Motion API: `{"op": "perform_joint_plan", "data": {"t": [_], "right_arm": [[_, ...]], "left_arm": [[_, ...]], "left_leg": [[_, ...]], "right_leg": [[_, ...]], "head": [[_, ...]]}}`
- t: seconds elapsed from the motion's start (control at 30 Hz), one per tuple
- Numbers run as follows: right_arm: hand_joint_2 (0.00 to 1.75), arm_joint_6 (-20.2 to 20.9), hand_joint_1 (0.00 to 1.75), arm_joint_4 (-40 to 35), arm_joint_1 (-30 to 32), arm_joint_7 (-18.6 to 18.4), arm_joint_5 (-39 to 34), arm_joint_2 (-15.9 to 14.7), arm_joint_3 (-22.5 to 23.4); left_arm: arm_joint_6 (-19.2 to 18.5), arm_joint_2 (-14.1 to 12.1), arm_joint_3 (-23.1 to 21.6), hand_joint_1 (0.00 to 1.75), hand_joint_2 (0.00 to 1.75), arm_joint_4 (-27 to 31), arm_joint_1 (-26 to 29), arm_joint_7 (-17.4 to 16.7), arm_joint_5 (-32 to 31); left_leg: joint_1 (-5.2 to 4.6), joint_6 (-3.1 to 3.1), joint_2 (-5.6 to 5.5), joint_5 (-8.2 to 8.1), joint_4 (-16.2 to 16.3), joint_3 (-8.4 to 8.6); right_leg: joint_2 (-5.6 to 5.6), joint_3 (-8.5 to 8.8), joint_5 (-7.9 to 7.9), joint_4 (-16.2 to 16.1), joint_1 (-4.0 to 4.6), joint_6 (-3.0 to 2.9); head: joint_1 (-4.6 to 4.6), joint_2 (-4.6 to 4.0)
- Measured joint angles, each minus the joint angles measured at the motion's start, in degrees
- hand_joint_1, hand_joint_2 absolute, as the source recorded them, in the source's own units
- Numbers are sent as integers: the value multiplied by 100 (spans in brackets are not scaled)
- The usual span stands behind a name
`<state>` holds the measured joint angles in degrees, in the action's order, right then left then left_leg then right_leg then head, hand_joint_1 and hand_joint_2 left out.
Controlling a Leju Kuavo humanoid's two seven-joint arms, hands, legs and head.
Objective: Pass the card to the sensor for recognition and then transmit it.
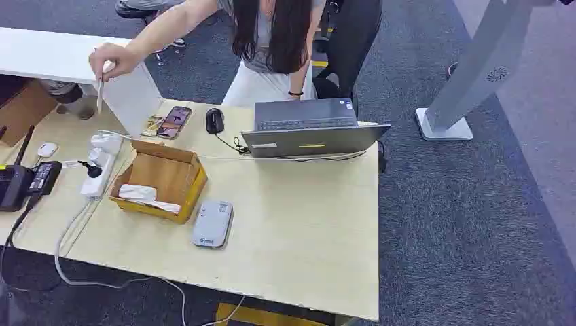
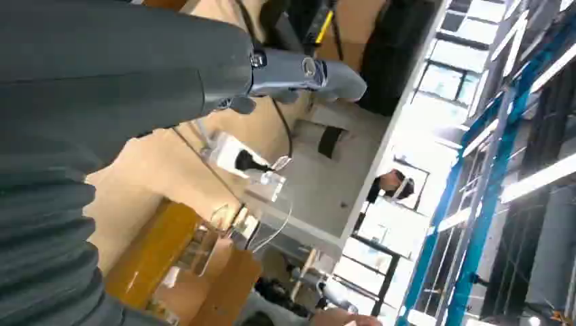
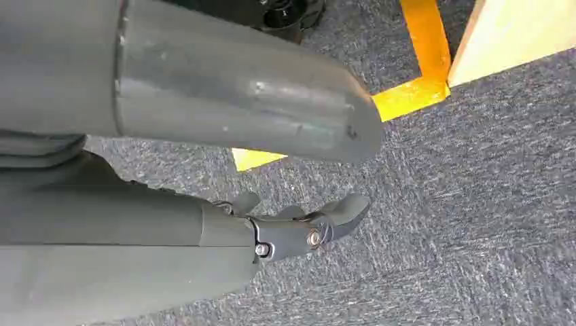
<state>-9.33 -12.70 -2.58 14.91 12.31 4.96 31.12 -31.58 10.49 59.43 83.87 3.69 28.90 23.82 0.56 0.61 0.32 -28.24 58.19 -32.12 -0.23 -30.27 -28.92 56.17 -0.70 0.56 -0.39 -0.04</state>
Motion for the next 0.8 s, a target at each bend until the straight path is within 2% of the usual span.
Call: {"op": "perform_joint_plan", "data": {"t": [0.3,0.8], "right_arm": [[0,44,0,11,-87,-103,179,11,0],[0,87,0,39,-190,-243,411,55,-9]], "left_arm": [[1108,-343,-717,0,175,-48,-612,-11,-1145],[2419,-793,-2154,0,175,-679,-1676,-608,-3216]], "left_leg": [[1,0,0,2,3,1],[0,0,1,3,5,2]], "right_leg": [[2,1,4,0,1,-4],[6,-1,5,1,1,-5]], "head": [[0,0],[2,0]]}}
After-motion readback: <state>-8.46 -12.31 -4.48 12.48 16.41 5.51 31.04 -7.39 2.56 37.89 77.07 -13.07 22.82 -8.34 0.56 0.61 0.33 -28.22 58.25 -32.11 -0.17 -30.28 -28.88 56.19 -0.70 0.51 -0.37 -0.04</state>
